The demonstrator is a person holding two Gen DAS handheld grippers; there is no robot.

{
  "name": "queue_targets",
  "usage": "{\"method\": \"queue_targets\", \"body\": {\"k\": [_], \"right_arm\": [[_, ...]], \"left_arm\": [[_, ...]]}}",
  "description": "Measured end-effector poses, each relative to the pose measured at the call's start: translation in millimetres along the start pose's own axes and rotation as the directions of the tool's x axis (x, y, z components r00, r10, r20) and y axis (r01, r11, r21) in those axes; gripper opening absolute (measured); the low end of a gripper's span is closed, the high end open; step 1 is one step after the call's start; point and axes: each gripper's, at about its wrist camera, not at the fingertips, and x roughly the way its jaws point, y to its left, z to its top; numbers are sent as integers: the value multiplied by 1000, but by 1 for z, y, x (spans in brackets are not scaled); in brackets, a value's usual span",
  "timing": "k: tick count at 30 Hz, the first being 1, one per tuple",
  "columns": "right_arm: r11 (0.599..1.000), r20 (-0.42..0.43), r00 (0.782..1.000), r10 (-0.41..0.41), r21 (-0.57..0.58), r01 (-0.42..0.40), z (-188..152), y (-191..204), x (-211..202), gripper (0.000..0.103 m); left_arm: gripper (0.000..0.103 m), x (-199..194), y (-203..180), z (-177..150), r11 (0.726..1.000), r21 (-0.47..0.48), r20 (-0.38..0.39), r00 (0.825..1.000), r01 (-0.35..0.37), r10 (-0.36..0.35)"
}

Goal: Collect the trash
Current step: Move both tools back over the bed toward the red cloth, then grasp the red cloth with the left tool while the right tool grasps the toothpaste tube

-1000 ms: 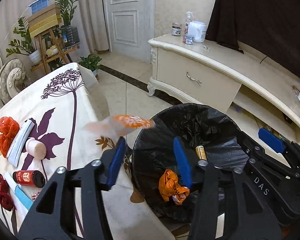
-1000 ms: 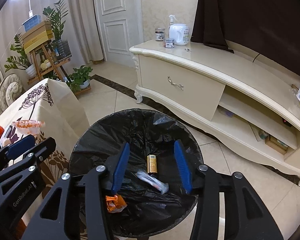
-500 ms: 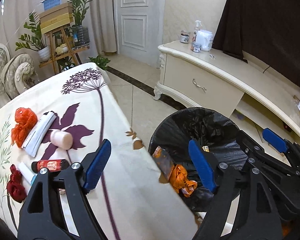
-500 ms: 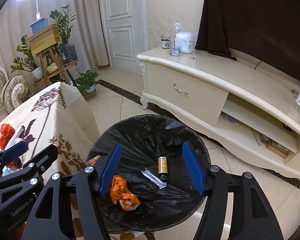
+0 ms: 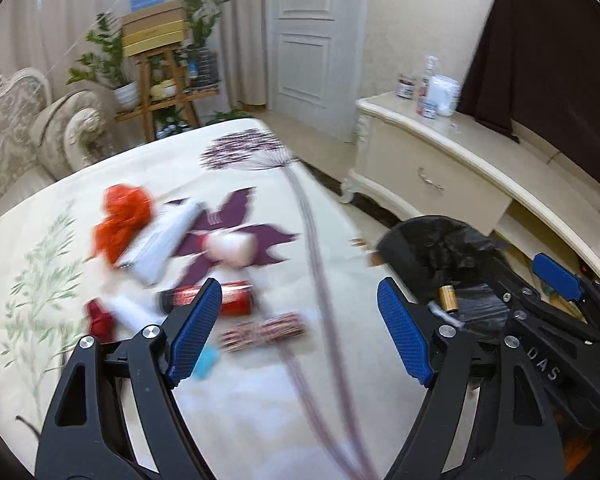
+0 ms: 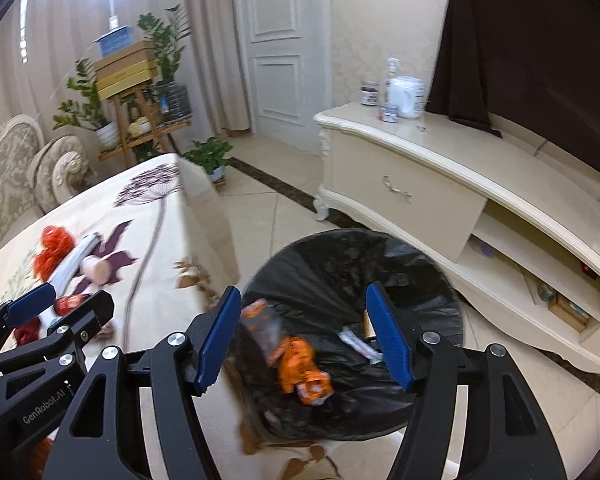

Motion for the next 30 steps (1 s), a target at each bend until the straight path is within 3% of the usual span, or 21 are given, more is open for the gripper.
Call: {"method": "queue_targets", "body": {"k": [11, 17, 19, 21, 30], "right_arm": [[986, -35, 991, 131, -95, -134, -13, 74, -1, 64], [976, -68, 984, 165, -132, -172, -20, 100, 4, 64], [973, -76, 982, 172, -141, -182, -22, 108, 4, 64], [970, -81, 981, 179, -150, -189, -24, 112, 4, 64], [952, -100, 971, 219, -195, -235, -25, 136, 2, 64]], "left_arm": [[75, -5, 105, -25, 975, -112, -63, 980, -193, 186], [54, 10, 135, -34, 974, -161, -132, 982, -159, 138], [42, 13, 137, -35, 977, -163, -140, 984, -136, 114], [36, 15, 134, -38, 980, -165, -141, 986, -108, 85], [28, 6, 143, -45, 983, -157, -123, 989, -95, 76]]}}
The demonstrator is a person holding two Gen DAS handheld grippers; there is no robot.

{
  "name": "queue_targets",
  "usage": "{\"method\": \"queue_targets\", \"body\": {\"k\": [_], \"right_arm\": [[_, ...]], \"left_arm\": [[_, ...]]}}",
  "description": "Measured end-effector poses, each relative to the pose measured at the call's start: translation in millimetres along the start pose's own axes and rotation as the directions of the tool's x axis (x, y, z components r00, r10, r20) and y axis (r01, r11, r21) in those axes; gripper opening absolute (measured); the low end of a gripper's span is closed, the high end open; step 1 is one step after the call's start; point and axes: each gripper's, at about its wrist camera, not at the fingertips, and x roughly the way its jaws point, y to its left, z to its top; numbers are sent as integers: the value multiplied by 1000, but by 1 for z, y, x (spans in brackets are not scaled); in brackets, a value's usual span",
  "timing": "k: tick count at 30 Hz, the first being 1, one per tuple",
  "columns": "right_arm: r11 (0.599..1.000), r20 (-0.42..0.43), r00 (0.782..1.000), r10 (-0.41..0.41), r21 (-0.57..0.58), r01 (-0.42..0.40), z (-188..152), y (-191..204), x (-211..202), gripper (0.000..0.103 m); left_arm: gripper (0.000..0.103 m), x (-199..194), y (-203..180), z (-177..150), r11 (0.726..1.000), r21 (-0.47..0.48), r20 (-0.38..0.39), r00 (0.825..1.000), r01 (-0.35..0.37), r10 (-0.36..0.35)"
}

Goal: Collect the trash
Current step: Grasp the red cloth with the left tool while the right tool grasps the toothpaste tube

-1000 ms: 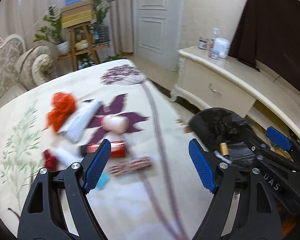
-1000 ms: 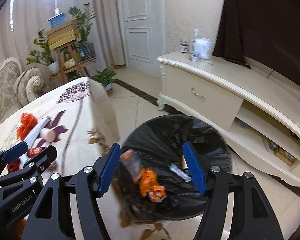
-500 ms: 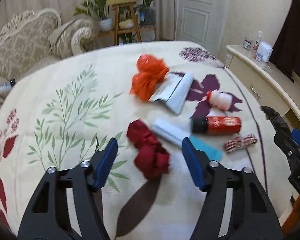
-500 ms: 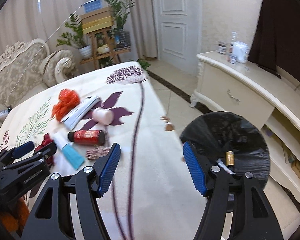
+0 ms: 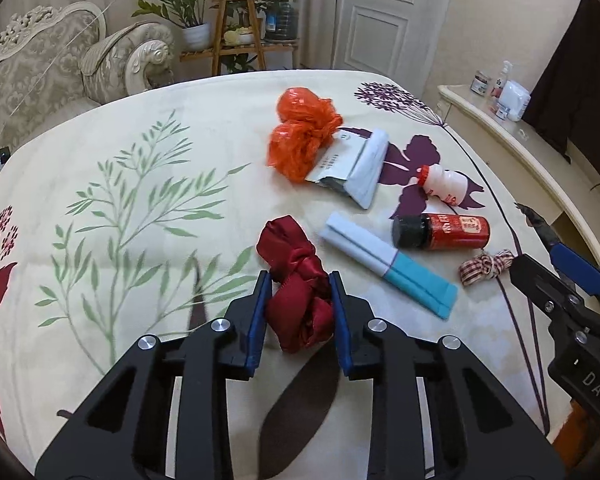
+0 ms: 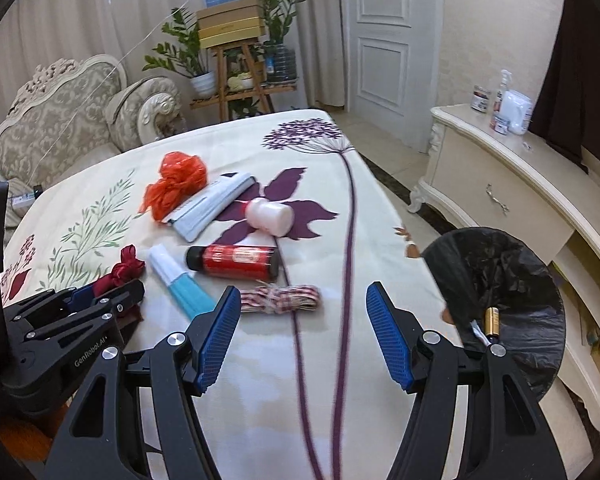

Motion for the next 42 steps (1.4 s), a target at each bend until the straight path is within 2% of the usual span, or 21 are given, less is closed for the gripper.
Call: {"method": "queue_targets", "body": {"k": [6, 12, 17, 22, 30, 35, 39, 42], "right_arm": [[997, -20, 998, 54, -47, -54, 1, 25, 5, 64], [990, -50, 993, 103, -92, -107, 3, 49, 15, 63], [986, -91, 989, 120, -108, -130, 3, 65, 31, 60], [985, -132, 986, 107, -124, -123, 2, 74, 46, 58], [976, -157, 978, 134, -151, -158, -5, 84, 40, 42], [978, -149, 982, 118, -155, -141, -3, 87, 43, 41], [973, -150, 981, 121, -177, -147, -4, 93, 42, 25], [973, -149, 980, 132, -171, -157, -6, 94, 40, 22]], "left_arm": [[28, -11, 26, -8, 999, -22, 4, 1000, -27, 27], [28, -22, 60, -14, 995, -51, 15, 996, -83, 84], [28, -27, 82, -19, 990, -65, 18, 992, -124, 125], [28, -26, 90, -21, 989, -78, 12, 992, -122, 123], [28, -25, 89, -22, 990, -74, 18, 992, -124, 126], [28, -25, 88, -22, 989, -70, 22, 991, -129, 131], [28, -26, 86, -22, 988, -62, 33, 989, -143, 145], [28, -27, 85, -23, 987, -59, 40, 987, -151, 153]]}}
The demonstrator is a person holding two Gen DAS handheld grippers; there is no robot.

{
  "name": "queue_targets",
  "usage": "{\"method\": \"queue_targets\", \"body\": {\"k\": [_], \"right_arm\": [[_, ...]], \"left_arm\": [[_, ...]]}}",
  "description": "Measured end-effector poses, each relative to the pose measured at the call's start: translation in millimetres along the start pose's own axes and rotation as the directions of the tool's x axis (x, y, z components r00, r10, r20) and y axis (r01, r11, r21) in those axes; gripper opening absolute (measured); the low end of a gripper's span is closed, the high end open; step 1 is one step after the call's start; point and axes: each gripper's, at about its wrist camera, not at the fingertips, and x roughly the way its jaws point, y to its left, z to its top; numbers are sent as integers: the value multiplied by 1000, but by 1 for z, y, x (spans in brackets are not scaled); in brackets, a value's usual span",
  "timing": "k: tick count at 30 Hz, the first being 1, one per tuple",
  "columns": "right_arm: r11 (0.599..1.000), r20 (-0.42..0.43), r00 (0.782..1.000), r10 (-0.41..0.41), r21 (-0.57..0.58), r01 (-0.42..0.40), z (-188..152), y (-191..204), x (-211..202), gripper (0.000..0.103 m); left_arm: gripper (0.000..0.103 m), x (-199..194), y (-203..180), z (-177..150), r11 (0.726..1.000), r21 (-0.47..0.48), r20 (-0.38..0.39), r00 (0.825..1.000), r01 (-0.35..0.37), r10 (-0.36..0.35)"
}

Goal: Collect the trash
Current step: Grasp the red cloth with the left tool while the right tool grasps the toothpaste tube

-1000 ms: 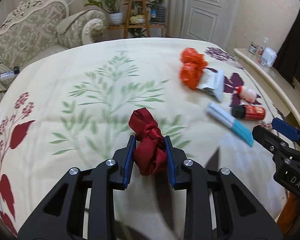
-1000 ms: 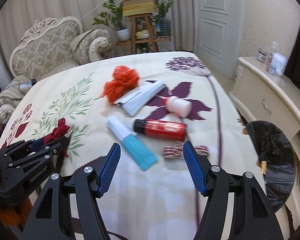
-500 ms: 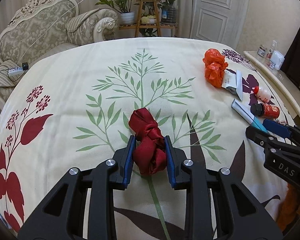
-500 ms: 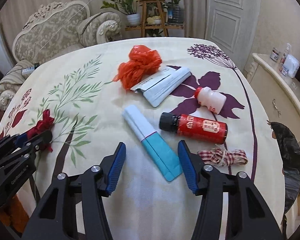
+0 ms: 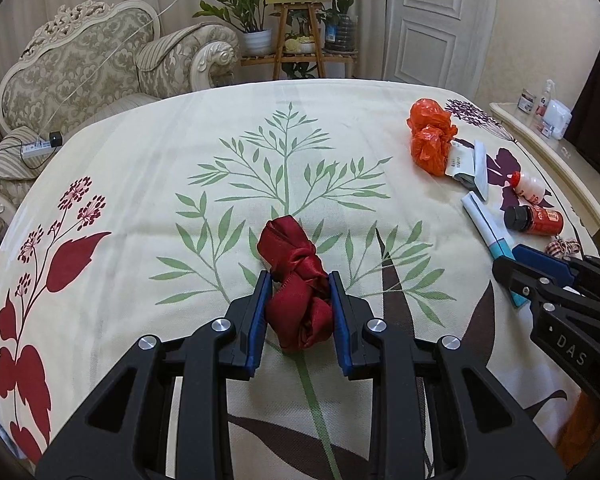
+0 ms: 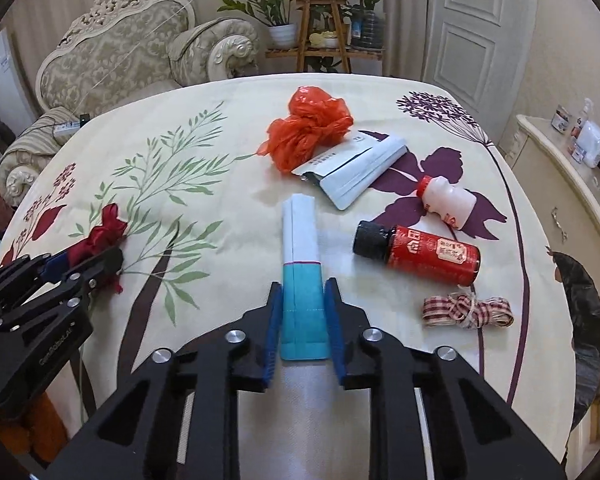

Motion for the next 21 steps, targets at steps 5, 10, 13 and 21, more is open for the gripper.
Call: {"method": "queue_targets", "body": {"k": [5, 10, 13, 21], "right_arm": [[1000, 11, 1000, 4, 21, -4, -6, -2, -7, 22], [999, 46, 999, -1, 51, -1, -13, -11, -25, 21], [997, 63, 998, -21, 75, 16, -19, -22, -36, 21], [978, 106, 986, -125, 181, 105, -34, -78, -72, 21]], "left_arm": [[28, -2, -1, -1, 1000, 2, 5, 1000, -3, 3], [28, -9, -9, -3, 1000, 8, 17, 1000, 10, -10], [28, -13, -20, -5, 999, 25, 17, 999, 29, -30], [28, -30, -87, -4, 984, 98, 38, 988, 147, -151]]}}
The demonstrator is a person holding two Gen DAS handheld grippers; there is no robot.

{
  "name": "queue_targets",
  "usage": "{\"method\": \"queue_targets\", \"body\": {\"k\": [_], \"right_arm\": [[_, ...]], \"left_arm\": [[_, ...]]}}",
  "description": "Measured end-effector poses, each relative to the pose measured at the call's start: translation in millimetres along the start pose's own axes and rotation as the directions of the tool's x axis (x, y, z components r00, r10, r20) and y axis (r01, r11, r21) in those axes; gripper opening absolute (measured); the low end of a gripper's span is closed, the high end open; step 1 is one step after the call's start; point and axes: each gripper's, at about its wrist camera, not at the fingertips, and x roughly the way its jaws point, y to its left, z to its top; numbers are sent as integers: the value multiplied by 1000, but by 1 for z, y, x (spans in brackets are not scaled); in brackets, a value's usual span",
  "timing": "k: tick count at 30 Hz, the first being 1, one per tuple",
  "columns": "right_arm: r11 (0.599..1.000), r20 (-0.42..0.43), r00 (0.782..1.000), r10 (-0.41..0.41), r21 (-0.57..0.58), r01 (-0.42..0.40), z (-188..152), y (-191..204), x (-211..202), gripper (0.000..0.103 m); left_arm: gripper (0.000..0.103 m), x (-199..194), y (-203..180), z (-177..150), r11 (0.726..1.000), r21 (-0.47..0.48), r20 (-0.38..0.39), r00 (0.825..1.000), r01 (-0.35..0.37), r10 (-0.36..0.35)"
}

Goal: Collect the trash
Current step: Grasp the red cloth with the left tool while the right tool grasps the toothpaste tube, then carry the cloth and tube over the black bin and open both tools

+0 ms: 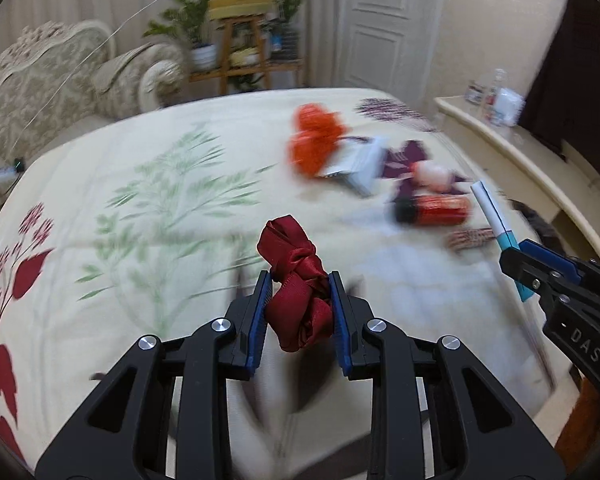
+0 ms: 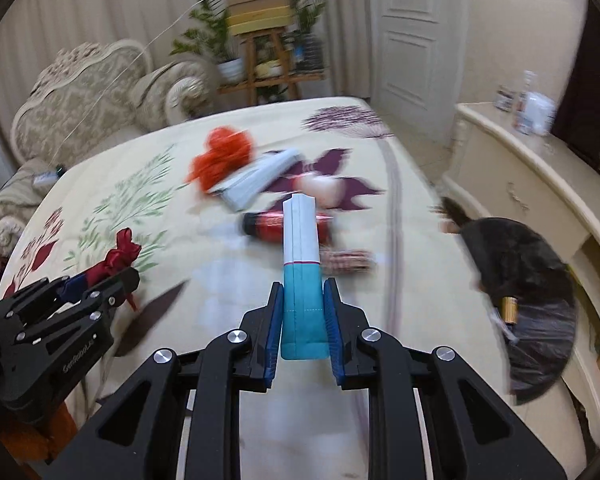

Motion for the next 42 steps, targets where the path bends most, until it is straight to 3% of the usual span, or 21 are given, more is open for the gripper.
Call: {"method": "queue_targets", "body": {"k": [9, 17, 30, 42], "right_arm": [[974, 36, 982, -183, 140, 176, -2, -99, -24, 21], [940, 36, 963, -266, 233, 251, -7, -163, -31, 21], [907, 4, 952, -307, 305, 291, -11, -226, -12, 21], [895, -20, 952, -307, 333, 296, -12, -250, 6, 21]], "left_arm": [[28, 3, -101, 20, 982, 120, 27, 988, 146, -150], [28, 19, -176, 35, 954, 195, 9, 972, 229, -235], [28, 57, -258, 51, 931, 272, -23, 969, 243, -246], [28, 82, -289, 53, 924, 301, -61, 972, 235, -228]]}}
